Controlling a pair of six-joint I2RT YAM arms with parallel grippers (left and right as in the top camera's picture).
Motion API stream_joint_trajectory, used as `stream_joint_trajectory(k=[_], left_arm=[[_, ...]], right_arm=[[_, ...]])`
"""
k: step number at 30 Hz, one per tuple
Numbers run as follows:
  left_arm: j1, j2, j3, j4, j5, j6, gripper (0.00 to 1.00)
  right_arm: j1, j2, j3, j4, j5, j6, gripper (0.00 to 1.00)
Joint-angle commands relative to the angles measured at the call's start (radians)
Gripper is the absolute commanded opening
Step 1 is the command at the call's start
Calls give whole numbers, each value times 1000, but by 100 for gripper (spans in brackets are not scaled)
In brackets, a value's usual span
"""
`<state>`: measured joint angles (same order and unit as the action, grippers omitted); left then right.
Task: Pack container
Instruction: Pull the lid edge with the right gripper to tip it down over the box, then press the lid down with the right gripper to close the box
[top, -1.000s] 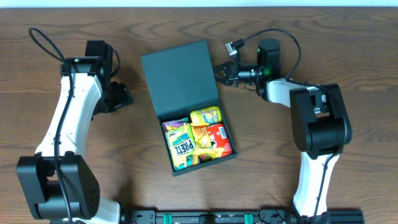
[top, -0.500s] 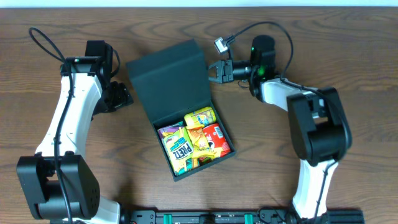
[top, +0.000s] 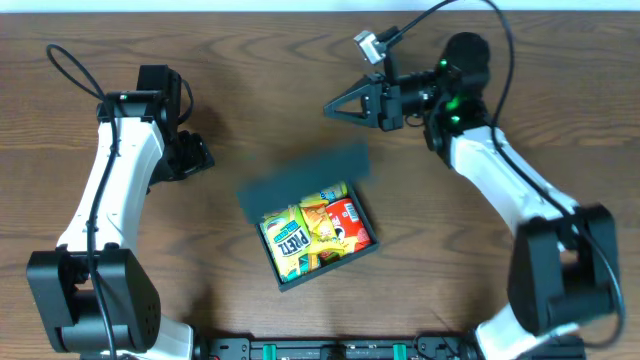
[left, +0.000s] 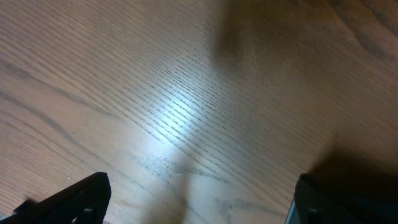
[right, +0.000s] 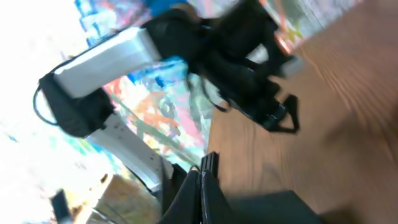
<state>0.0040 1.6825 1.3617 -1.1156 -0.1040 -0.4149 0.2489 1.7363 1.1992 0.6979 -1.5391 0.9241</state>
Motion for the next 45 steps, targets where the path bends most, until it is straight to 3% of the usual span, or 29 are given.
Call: stream_joint_trajectory(k=[1,7,13,17,22,30,37,45], left_arm=[[3,4,-4,-2,0,-4,95],[3,5,-4,-2,0,-4,95],[3,4,-5,-2,0,-4,95],[3,5,-4,-2,0,-4,95],[3,5,-4,-2,0,-4,95],[3,4,-4,-2,0,-4,95],[3,4,-4,-2,0,-4,95],[3,4,-4,-2,1,-4,95]], right_arm=[[11,-96,-9,2,-21,-37,1],[12,-218,-20,0,-21,-100,1],[11,-370,-94,-156,-4,-374,2],[8,-493,-127,-488,178,-585,2],[8,-642,-127,-941,404,-746,1],[84,-765,-131,-1451,737,-841,2],[245,-709,-134,-1534,867,-882,2],[531,-539,-134,-1506,1276,-869,2]])
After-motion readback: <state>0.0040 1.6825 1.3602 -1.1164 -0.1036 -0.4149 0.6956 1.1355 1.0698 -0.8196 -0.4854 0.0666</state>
